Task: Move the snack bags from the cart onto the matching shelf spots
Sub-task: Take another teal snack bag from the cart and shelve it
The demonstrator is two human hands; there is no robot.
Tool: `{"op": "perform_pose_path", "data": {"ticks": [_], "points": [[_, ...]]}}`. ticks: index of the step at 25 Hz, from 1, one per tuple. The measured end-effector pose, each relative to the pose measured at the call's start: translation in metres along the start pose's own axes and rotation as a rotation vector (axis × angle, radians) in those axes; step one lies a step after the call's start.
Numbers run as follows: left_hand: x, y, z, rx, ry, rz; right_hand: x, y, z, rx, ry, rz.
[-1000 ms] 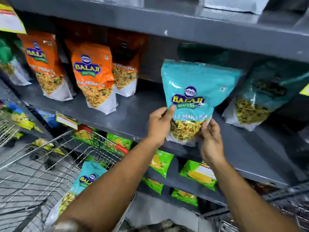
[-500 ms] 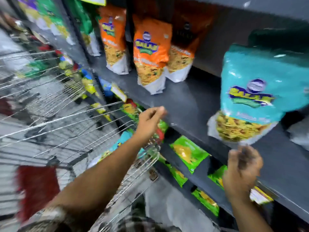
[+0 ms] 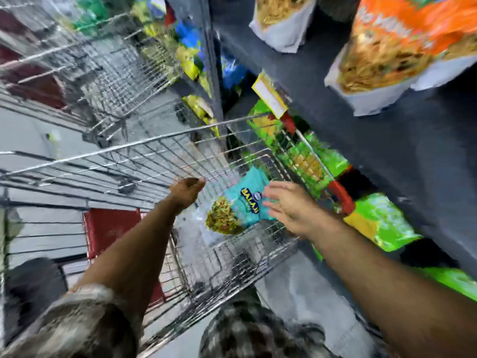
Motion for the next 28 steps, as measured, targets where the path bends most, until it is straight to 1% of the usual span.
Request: {"op": "perform_pose_path", "data": {"ticks": [2,4,6,7,8,9,10,12,15,17,19,22,23,25,28], "points": [[-0.019,0.022,0.012,0.0,0.113,0.111,-0.016,0.045,-0.019,-0.215,0.019,-0.091],[-0.041,0.037,0.021,0.05,0.162,0.22,-0.016,0.084,-0.041,-0.344,-0.015,-0.169],[-0.064,0.049,0.029,0.077,0.155,0.374,-0.006,0.12,-0.065,-0.427,-0.009,-0.232],[-0.078,0.06,0.04,0.05,0.218,0.457,0.0,0.142,-0.082,-0.471,-0.051,-0.249],[-0.088,0.064,0.048,-0.001,0.309,0.497,0.011,0.154,-0.091,-0.473,-0.132,-0.271],[-0.092,0.064,0.053,-0.047,0.381,0.496,0.021,0.163,-0.099,-0.477,-0.186,-0.287],[-0.094,0.071,0.06,-0.041,0.385,0.465,0.028,0.175,-0.109,-0.476,-0.239,-0.292],[-0.094,0.083,0.072,-0.009,0.328,0.388,0.029,0.191,-0.129,-0.506,-0.183,-0.287],[-0.088,0.083,0.084,0.052,0.19,0.335,0.016,0.194,-0.147,-0.56,-0.046,-0.338],[-0.084,0.07,0.084,0.056,0.059,0.332,0.005,0.191,-0.141,-0.509,0.025,-0.315],[-0.076,0.05,0.079,0.02,-0.048,0.333,0.002,0.182,-0.128,-0.431,0.058,-0.29],[-0.057,0.014,0.053,-0.032,-0.121,0.314,0.002,0.153,-0.092,-0.245,0.013,-0.291],[-0.051,0.003,0.041,-0.05,-0.131,0.301,0.001,0.141,-0.078,-0.195,0.048,-0.274],[-0.039,-0.024,0.013,-0.068,-0.198,0.27,0.0,0.108,-0.05,-0.101,0.146,-0.214],[-0.019,-0.064,-0.029,-0.138,-0.295,0.174,-0.001,0.055,-0.003,0.104,0.162,-0.097]]}}
Point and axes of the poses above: each hand's wrist, its own y-axis towards the middle knuckle, its own x-axis out of the back of the hand, z = x × y, the point moved 5 cm from there along y, towards the middle knuckle, and after that the axes turned 11 degrees about y, right-handed, at the moved point
